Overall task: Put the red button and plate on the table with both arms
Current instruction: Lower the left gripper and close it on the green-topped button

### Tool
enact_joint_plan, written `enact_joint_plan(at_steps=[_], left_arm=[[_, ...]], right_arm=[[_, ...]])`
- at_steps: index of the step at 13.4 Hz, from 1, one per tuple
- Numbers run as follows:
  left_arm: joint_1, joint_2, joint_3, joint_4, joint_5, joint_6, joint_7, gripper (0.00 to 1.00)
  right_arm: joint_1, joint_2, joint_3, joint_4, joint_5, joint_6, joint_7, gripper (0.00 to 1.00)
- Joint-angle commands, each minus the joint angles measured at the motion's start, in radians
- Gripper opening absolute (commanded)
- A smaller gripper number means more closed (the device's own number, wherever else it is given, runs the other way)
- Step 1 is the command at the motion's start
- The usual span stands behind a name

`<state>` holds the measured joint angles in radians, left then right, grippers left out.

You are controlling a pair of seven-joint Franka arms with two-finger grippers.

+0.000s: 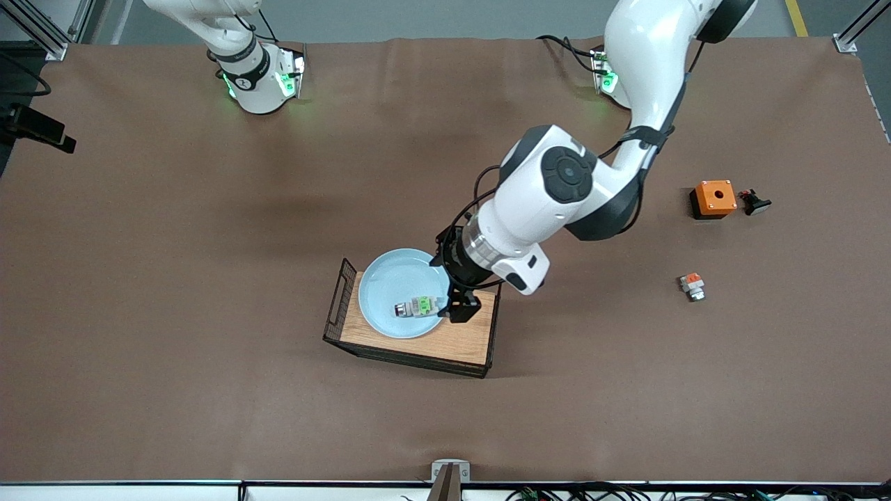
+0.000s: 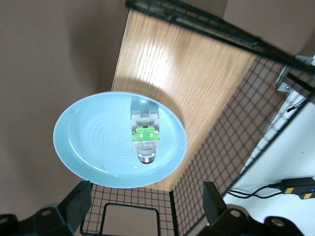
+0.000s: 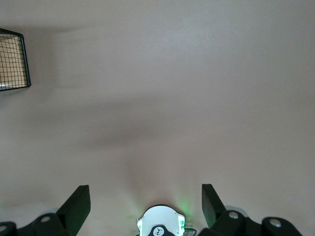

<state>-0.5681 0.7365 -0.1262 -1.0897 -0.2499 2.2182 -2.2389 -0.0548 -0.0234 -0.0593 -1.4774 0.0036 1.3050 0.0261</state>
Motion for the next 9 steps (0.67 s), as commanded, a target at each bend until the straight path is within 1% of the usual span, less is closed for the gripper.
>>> enact_joint_plan(at_steps=[1,5,7,9], left_arm=[[-0.015,0.037,0.020,0.045,-0.012,0.008,-0.007,1.00],[-0.026,0.078,0.020,0.053,-0.012,0.032,-0.007,1.00],[-0.029,0.101,0.022,0.053,-0.012,0.038,-0.005,1.00],[-0.039,0.115,0.025,0.053,-0.012,0.046,-0.002,1.00]], right_arm=[[0.000,0.003,0.001,0.014,-0.019,-0.001,0.012,1.00],[-0.002,0.008,0.001,0.014,-0.019,0.000,0.012,1.00],[-0.004,0.039,0.001,0.014,-0.019,0.000,0.012,1.00],[-0.005,0.046,0.000,0.017,-0.020,0.007,0.014,1.00]])
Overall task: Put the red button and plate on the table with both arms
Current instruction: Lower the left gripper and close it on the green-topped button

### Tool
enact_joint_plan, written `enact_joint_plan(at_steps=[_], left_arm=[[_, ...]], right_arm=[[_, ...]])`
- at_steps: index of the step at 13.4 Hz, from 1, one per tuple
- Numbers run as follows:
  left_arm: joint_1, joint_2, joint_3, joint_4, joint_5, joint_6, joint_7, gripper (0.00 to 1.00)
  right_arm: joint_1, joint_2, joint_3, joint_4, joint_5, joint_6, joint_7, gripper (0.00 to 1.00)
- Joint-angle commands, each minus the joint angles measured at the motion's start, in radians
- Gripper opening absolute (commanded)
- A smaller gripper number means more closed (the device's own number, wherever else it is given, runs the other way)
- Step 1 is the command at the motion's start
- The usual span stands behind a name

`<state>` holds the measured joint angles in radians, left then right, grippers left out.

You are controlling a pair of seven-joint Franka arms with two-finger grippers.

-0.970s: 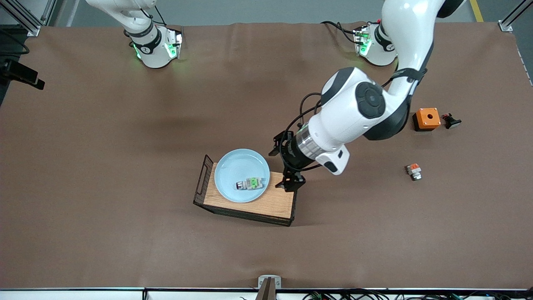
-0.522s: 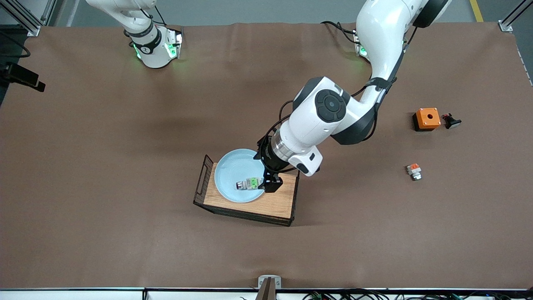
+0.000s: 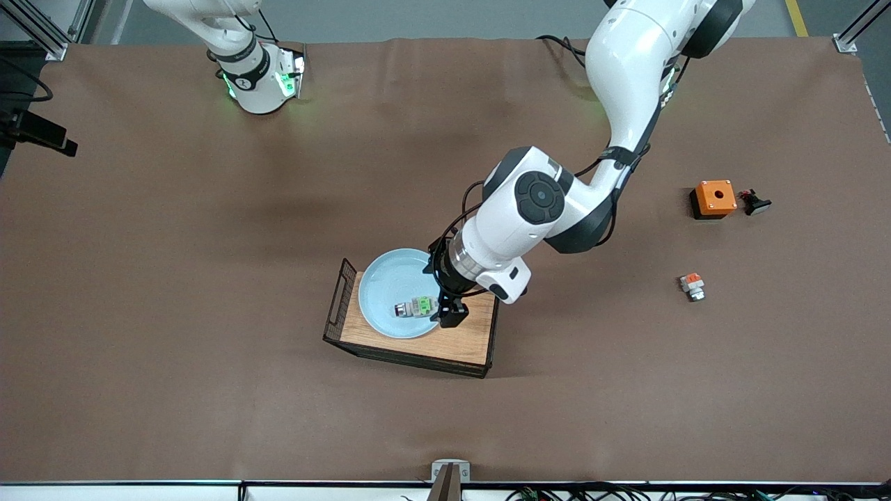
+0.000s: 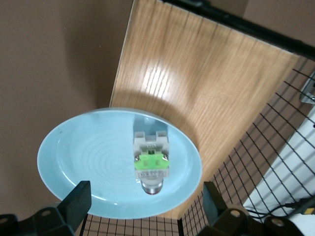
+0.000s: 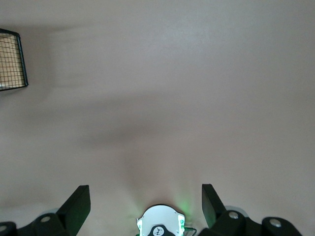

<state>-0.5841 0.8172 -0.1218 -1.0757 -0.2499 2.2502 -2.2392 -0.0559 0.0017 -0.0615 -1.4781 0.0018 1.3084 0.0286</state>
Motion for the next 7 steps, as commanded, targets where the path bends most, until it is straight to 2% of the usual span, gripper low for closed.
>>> enact_joint_plan(at_steps=[1,4,7], left_arm=[[-0.025,0.043,0.021,0.039,-0.012,0.017,-0.002,1.00],[-0.040,0.069,0.022,0.048,-0.011,0.054,-0.002,1.00],[-0.065,0.088,0.054,0.068,-0.012,0.061,0.000,1.00]], right_arm=[[-0.004,0.021,0.002,0.021,-0.017,0.009,0.011,1.00],[-0.002,0.021,0.002,0.021,-0.017,0.009,0.011,1.00],[-0.002,0.021,0.002,0.022,-0.017,0.011,0.011,1.00]])
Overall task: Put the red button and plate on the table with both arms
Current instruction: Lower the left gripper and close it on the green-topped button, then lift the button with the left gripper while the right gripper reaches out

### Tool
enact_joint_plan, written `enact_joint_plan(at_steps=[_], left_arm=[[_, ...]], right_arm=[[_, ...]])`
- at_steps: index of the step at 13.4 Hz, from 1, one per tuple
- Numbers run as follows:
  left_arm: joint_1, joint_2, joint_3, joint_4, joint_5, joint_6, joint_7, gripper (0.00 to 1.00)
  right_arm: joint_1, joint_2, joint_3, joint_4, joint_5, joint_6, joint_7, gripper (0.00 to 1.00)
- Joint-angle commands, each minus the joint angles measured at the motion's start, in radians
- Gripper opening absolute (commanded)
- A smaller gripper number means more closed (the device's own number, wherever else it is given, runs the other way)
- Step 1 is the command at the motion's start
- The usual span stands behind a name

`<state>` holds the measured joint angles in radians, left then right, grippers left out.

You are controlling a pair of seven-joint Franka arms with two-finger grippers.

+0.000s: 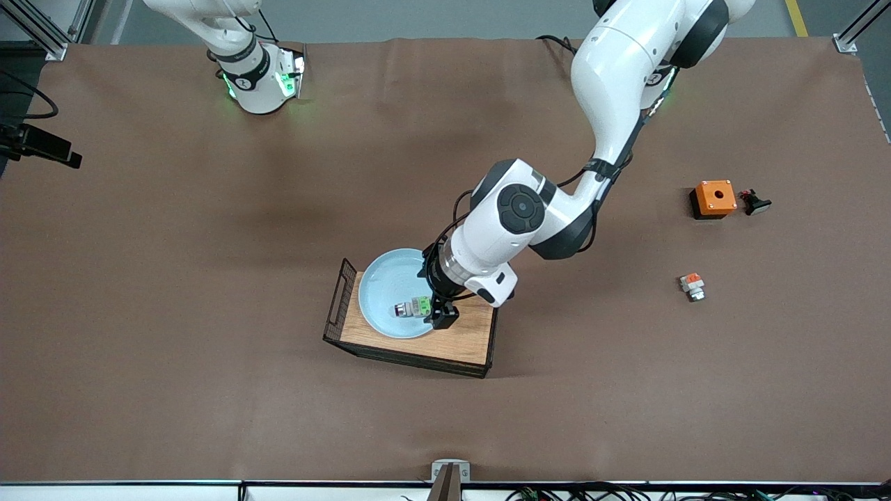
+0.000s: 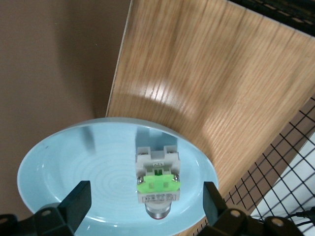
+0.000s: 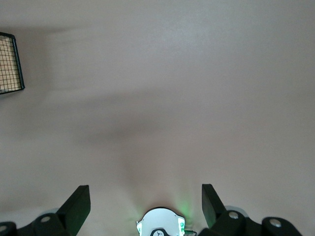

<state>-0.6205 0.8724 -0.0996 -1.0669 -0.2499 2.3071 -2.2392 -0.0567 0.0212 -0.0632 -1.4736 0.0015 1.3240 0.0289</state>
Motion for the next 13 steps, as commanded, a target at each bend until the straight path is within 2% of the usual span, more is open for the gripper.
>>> enact_joint_plan(at_steps=[1,4,13], left_arm=[[-0.028,0.034,0.032,0.059,-0.012,0.012,0.000,1.00],[-0.030,0.051,0.032,0.070,-0.012,0.023,0.000,1.00],[-0.039,0.063,0.034,0.071,-0.012,0.045,0.000,0.96]], right_arm=[[0.003,0.008,0.003,0.016,-0.017,0.003,0.011,1.00],[0.023,0.060,0.006,0.016,-0.012,0.023,0.003,1.00],[0.132,0.060,0.010,0.035,0.009,0.021,0.075,1.00]])
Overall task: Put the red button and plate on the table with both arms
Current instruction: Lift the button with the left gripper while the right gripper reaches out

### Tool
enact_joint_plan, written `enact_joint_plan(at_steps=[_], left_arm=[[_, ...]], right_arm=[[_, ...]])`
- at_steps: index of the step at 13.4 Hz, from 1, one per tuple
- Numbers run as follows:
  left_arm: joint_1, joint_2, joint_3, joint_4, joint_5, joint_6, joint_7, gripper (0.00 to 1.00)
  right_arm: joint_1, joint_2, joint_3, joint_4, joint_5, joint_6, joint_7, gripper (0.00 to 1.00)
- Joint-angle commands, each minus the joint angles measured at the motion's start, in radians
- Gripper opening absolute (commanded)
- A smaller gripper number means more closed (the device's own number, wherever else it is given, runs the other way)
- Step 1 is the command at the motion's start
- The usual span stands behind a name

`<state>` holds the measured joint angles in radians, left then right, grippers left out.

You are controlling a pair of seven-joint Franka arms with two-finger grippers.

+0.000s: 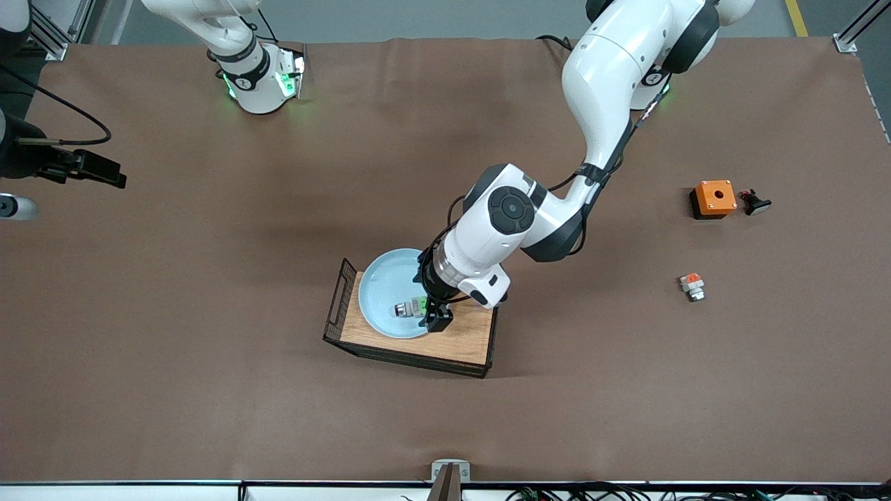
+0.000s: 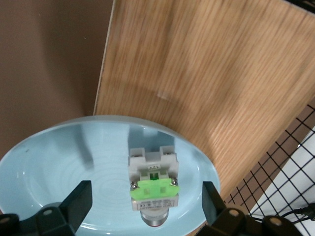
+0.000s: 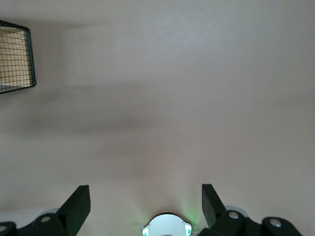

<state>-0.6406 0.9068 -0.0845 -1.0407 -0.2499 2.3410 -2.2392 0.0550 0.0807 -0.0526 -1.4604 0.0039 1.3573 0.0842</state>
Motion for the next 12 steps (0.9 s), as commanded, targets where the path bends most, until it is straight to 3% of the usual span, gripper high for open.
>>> enact_joint_plan(at_steps=[1,4,10,12], left_arm=[[-0.019,0.029,0.018,0.045,-0.012,0.014,0.000,0.96],[-0.019,0.030,0.018,0.045,-0.012,0.018,0.000,0.95],[-0.019,0.034,0.018,0.045,-0.012,0.018,-0.004,0.87],[-0.019,0.034,0.017,0.045,-0.012,0.018,-0.008,0.74]], right_arm=[[0.032,0.001,-0.001,0.022,0.027,-0.012,0.020,1.00],[0.026,0.001,-0.007,0.028,0.138,-0.012,0.069,1.00],[0.074,0.001,-0.004,0.028,0.180,0.016,0.284,1.00],[0.101,0.002,-0.004,0.028,0.180,0.016,0.371,1.00]])
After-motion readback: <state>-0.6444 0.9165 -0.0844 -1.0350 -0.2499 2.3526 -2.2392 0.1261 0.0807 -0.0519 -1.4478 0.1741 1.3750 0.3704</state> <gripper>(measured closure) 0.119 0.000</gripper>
